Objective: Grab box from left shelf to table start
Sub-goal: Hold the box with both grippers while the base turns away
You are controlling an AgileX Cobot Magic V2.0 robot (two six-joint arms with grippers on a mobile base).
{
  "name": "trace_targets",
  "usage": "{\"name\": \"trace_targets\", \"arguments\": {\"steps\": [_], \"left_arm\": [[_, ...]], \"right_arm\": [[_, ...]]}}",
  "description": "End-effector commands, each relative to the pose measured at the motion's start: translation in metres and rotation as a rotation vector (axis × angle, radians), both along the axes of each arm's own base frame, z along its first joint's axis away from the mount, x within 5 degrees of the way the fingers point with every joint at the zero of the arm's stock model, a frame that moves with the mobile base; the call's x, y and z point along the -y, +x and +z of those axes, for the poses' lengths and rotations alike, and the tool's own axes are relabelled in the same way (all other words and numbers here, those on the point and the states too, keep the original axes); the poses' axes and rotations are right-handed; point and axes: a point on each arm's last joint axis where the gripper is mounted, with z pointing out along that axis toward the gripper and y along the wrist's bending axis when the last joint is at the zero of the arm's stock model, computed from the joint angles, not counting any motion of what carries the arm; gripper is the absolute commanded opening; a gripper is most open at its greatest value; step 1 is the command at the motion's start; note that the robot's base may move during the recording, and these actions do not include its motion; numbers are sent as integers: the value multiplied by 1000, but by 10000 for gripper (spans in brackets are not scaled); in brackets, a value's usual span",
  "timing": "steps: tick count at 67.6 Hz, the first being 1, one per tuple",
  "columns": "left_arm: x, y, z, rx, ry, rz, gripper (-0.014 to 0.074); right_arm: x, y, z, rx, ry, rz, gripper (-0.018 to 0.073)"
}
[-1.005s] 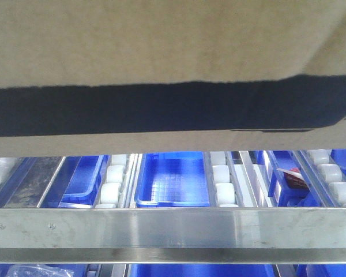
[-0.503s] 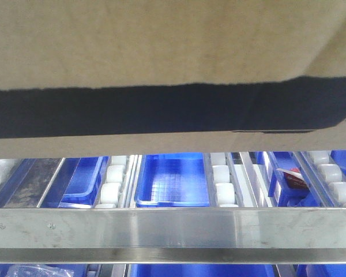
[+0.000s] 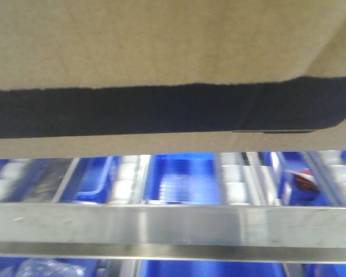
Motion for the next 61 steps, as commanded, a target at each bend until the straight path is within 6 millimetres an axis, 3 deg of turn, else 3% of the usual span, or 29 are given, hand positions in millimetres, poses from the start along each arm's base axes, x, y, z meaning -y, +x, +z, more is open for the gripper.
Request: {"name": "trace_targets", "arguments": {"steps": [1,61], "left_arm": [[8,-9,29,181,-190,-132,-92],[8,-9,29,181,-190,-132,-92]], "right_arm": [[2,2,21,151,37,-25,58],[2,2,21,151,37,-25,58]]}}
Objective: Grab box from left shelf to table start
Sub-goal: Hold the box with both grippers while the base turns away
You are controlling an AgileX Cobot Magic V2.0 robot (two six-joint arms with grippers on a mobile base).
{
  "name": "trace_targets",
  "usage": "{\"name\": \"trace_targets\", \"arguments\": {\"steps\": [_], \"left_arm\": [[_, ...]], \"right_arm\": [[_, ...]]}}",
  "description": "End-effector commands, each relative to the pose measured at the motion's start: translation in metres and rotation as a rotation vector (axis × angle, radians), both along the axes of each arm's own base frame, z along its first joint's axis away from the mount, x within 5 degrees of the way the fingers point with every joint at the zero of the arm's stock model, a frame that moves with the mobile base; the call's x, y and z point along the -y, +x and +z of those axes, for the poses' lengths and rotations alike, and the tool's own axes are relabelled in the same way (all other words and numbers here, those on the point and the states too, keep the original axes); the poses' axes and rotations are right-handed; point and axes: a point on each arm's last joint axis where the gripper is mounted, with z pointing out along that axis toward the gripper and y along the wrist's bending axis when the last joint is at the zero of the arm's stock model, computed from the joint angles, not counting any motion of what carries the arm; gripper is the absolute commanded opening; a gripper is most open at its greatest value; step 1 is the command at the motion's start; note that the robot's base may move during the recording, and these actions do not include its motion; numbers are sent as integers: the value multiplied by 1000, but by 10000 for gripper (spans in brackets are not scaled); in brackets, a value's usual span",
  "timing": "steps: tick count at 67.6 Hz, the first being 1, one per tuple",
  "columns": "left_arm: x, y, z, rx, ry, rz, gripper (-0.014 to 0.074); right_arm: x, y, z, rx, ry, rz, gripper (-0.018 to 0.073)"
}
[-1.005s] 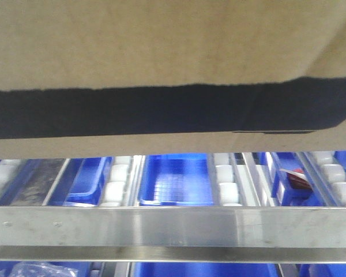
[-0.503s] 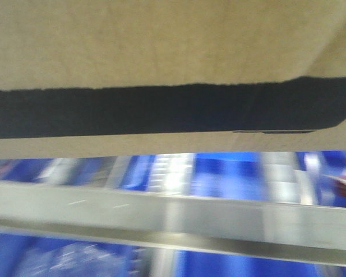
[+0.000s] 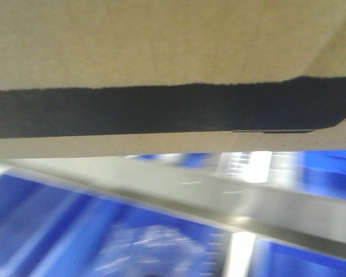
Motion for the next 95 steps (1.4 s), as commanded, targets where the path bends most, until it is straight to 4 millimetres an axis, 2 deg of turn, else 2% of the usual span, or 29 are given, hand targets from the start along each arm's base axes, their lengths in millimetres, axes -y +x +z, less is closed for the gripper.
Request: {"name": "trace_targets", "arguments": {"steps": [1,95], "left_arm": [[8,-9,29,181,-192,-132,-92],[8,-9,29,181,-192,-132,-92]], "right_arm": [[2,2,21,151,37,-25,58],[2,2,21,151,37,-25,58]]}}
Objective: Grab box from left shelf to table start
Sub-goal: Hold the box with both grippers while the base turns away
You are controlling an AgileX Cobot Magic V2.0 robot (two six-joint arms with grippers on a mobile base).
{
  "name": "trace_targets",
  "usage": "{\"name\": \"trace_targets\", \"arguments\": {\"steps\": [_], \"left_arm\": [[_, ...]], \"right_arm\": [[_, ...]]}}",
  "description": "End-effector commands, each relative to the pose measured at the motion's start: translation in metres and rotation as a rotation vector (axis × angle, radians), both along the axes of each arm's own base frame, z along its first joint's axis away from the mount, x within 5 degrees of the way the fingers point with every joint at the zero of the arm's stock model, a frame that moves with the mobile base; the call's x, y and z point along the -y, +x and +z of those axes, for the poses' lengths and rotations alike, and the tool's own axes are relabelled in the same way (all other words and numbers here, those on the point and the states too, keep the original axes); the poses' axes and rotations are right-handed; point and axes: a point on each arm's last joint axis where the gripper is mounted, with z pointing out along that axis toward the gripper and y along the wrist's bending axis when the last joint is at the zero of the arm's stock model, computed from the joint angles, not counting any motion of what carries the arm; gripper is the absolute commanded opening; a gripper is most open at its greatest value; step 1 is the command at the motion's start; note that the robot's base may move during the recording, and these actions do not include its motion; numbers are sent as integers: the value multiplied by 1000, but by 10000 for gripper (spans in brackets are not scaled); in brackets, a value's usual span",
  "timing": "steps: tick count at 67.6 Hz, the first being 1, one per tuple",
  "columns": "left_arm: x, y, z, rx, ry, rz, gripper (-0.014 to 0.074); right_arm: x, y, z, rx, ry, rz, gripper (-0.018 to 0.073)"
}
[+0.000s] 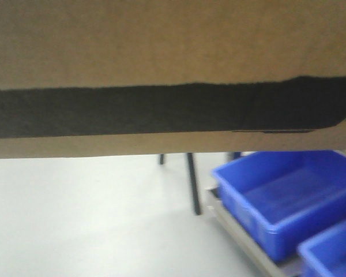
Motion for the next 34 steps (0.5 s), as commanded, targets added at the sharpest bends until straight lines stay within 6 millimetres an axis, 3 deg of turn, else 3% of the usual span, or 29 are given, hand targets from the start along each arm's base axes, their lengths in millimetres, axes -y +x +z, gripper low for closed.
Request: {"name": "trace_targets", "arguments": {"steps": [1,34], "left_arm": [[8,-9,29,181,-192,-132,-92],[8,-9,29,181,-192,-132,-92]], "right_arm": [[2,2,21,151,37,-25,58],[2,2,21,151,37,-25,58]]}}
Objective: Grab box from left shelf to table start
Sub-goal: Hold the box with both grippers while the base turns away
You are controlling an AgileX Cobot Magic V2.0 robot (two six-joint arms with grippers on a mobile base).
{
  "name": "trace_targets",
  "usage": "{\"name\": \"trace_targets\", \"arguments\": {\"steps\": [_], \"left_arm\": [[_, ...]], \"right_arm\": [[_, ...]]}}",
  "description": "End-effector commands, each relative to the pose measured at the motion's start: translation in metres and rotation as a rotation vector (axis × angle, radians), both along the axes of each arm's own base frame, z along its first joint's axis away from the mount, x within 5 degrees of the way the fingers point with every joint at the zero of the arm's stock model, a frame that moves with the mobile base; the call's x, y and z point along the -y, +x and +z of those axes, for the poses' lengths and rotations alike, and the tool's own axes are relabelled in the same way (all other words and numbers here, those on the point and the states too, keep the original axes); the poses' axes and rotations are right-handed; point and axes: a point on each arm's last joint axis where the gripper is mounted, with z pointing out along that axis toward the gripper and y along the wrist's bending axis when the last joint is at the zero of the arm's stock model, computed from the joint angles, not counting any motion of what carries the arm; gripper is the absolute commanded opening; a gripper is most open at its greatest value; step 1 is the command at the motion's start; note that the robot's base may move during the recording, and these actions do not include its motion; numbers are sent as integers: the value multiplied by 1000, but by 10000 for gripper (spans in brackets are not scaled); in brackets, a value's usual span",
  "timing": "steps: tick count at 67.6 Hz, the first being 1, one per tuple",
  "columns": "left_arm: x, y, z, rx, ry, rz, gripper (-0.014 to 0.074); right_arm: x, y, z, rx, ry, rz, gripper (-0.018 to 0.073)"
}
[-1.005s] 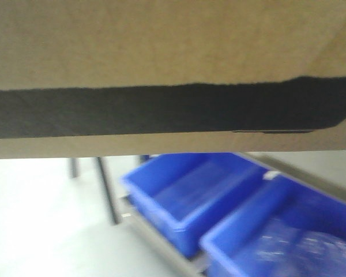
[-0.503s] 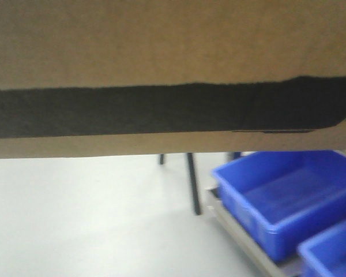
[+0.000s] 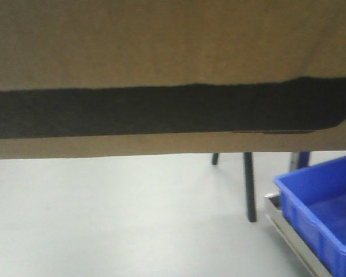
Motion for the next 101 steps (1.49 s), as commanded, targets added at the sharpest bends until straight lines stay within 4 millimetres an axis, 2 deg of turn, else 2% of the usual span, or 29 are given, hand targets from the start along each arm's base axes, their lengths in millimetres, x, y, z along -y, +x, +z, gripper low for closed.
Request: {"name": "trace_targets", "arguments": {"steps": [1,101], "left_arm": [[8,-9,29,181,-191,-132,-92],[8,-9,29,181,-192,-133,-92]], "right_arm": [[2,2,21,151,37,-25,58],[2,2,21,150,37,-24,58]]}}
